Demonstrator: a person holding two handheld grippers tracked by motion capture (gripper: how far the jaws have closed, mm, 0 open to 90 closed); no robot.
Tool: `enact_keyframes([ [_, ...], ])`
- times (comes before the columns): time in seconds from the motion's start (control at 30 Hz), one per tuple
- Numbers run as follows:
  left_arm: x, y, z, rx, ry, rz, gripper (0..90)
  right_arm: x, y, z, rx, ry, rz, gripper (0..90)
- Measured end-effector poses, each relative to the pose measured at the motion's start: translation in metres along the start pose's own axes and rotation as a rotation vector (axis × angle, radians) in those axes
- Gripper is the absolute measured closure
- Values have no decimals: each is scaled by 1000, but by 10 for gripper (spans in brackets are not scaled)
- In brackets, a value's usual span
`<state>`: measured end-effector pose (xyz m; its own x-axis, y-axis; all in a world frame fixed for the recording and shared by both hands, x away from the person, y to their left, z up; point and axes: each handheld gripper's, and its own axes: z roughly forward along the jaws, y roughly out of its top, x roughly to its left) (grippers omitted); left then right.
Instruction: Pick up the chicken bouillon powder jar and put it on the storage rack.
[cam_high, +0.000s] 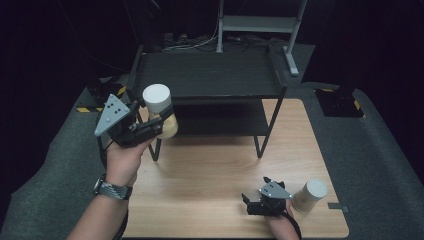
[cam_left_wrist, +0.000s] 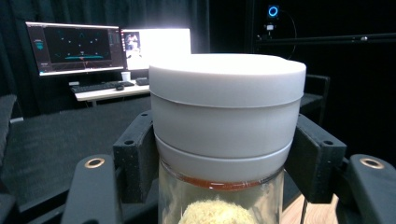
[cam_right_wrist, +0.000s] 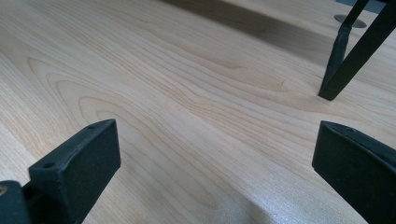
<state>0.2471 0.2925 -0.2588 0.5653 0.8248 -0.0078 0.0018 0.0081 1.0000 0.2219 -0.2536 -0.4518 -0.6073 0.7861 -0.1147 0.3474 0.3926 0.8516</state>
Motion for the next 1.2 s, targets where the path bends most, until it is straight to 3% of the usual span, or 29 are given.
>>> enact_keyframes([
  [0.47, 8, 37, 14, -47, 20, 4, 343, -1, -1, 0, -4, 1, 5, 4],
  [0.83, 9, 53, 34, -66, 30, 14, 343, -1, -1, 0, -4, 1, 6, 4],
  [1.2, 12, 55, 59, -66, 47, 6, 343, -1, -1, 0, -6, 3, 7, 4],
])
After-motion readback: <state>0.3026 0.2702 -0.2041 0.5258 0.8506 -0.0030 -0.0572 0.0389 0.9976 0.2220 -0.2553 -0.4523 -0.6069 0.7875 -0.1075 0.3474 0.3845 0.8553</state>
